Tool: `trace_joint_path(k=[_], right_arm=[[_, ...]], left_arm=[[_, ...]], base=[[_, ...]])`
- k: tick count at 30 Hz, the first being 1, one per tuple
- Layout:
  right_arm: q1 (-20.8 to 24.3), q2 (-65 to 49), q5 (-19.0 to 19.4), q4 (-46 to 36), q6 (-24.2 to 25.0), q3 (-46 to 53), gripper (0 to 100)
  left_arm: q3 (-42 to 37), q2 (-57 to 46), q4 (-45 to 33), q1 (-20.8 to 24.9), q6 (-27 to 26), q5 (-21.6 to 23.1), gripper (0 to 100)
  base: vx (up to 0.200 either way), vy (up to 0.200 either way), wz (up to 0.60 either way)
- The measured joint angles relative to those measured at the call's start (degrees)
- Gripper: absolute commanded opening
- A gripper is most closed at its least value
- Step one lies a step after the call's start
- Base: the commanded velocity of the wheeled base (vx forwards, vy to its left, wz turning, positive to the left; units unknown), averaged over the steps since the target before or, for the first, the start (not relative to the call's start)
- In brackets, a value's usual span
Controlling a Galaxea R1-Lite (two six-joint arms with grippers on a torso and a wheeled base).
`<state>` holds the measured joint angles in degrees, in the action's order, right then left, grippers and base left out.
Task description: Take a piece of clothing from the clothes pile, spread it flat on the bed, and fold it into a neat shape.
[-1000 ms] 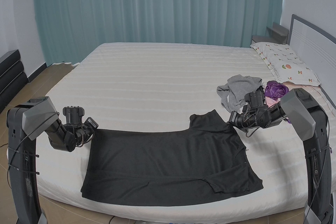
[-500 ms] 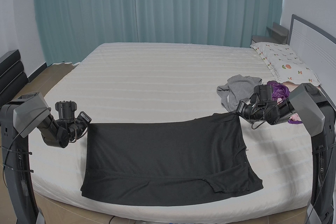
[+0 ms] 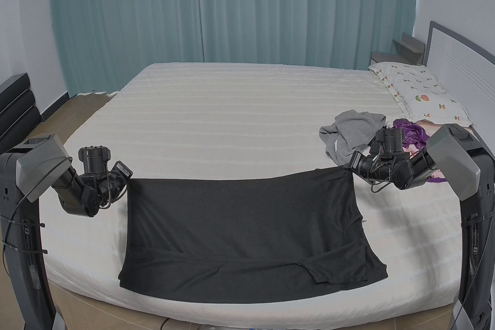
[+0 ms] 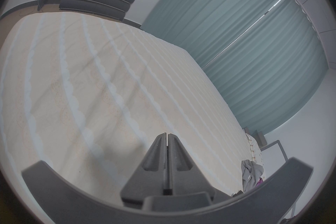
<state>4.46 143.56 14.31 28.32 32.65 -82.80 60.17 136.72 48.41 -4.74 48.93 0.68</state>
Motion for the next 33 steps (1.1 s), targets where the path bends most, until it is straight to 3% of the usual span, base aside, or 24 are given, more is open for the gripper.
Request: trace_joint_path(k=[17, 33], right_arm=[[-0.4, -6.4, 5.0, 0.2, -0.4, 9.5, 0], [-0.6, -6.6, 4.8, 5.1, 0.1, 8.9, 0]], left_arm=[[-7.3, -5.2, 0.1, -0.1, -1.6, 4.4, 0], [-6.2, -4.2, 3.1, -0.1, -1.1, 4.6, 0]], base=[[0.000, 0.000, 0.00], [0.000, 0.000, 0.00]])
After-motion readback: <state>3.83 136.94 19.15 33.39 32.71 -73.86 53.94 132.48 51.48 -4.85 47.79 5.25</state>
